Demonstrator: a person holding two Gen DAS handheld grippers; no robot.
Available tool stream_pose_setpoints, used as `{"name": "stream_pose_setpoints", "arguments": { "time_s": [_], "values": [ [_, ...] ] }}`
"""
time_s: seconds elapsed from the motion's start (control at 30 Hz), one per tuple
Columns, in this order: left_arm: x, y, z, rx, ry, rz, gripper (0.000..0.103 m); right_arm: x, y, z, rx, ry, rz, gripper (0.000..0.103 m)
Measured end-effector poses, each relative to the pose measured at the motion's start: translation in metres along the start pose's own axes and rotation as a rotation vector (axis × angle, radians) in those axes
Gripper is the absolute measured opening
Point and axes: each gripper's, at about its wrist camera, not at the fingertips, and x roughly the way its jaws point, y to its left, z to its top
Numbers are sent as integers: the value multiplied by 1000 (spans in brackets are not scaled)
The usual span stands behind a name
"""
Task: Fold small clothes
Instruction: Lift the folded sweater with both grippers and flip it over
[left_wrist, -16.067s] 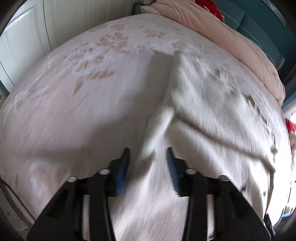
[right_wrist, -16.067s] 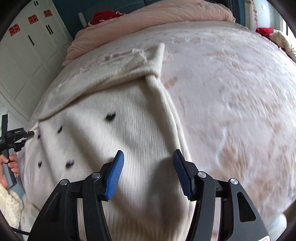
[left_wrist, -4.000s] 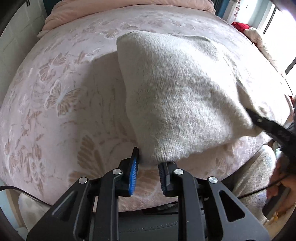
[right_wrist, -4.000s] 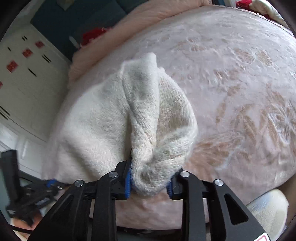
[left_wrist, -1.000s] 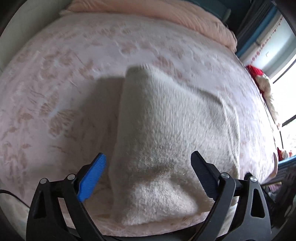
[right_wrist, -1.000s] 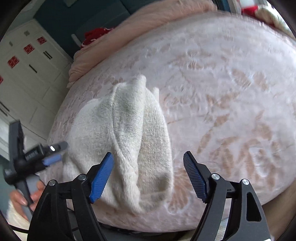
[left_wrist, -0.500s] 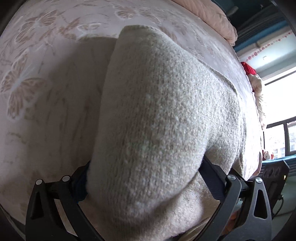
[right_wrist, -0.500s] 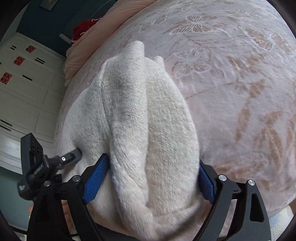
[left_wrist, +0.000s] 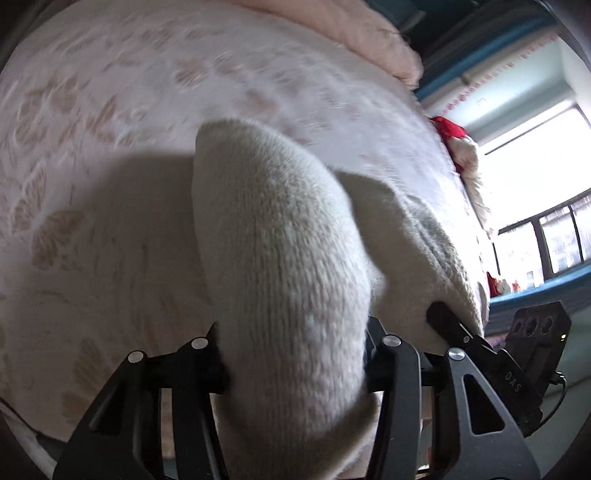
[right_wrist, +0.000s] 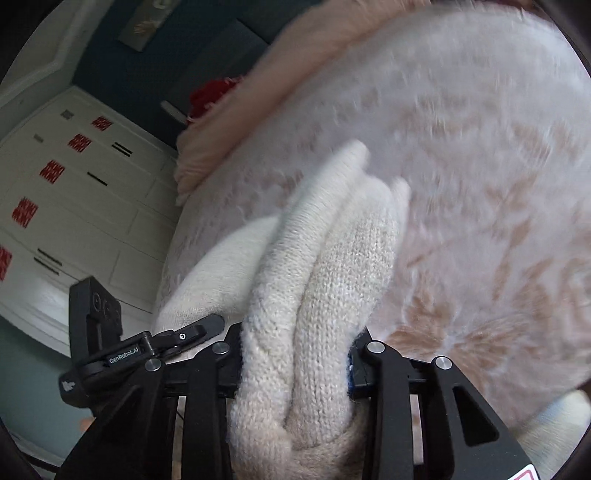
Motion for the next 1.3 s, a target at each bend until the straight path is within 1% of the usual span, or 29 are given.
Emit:
{"name": "stream_pose_setpoints", "arguments": {
  "time_s": [0.13, 0.23, 0.3, 0.43, 0.47, 0.53, 0.6, 0.63, 0.67, 0.77, 0.9, 1.03, 1.13, 1.2, 1.23, 1.3],
  "values": [
    [-43, -35, -16, 87, -38, -55, 46, -61, 20, -4, -38, -66, 8, 33],
    [-86, -66, -31, 168, -95, -117, 46, -111, 42, -14, -106, -150, -3, 33],
    [-111, -87, -39, 219, -143, -148, 46, -144, 63, -23, -162, -225, -9, 33],
    [-178, -129, -52, 333, -281, -216, 46, -207, 104, -30, -266, -390, 0, 33],
    [-195, -137, -55, 358, -319, -233, 46, -226, 117, -32, -298, -445, 11, 33],
    [-222, -153, -56, 395, -381, -260, 46, -253, 135, -35, -350, -522, 31, 34],
    [-260, -168, -62, 448, -466, -296, 47, -284, 159, -36, -417, -612, 60, 34],
    [-279, -174, -64, 472, -508, -310, 47, -295, 169, -35, -443, -648, 75, 35],
    [-291, -179, -60, 486, -539, -320, 47, -307, 181, -35, -475, -689, 96, 35],
    [-334, -188, -62, 531, -643, -342, 48, -330, 211, -33, -551, -764, 143, 35],
    [-384, -185, -61, 563, -765, -340, 49, -344, 254, -27, -651, -825, 207, 36],
    [-421, -170, -57, 580, -862, -304, 50, -341, 289, -19, -723, -840, 258, 36],
    [-444, -149, -52, 579, -917, -265, 52, -327, 311, -9, -750, -817, 313, 37],
    [-447, -135, -47, 573, -932, -242, 53, -304, 321, 3, -746, -780, 344, 37],
    [-446, -123, -41, 560, -938, -217, 54, -294, 326, 5, -744, -768, 350, 38],
    [-438, -102, -31, 532, -933, -175, 55, -258, 330, 13, -724, -716, 365, 39]
  ]
}}
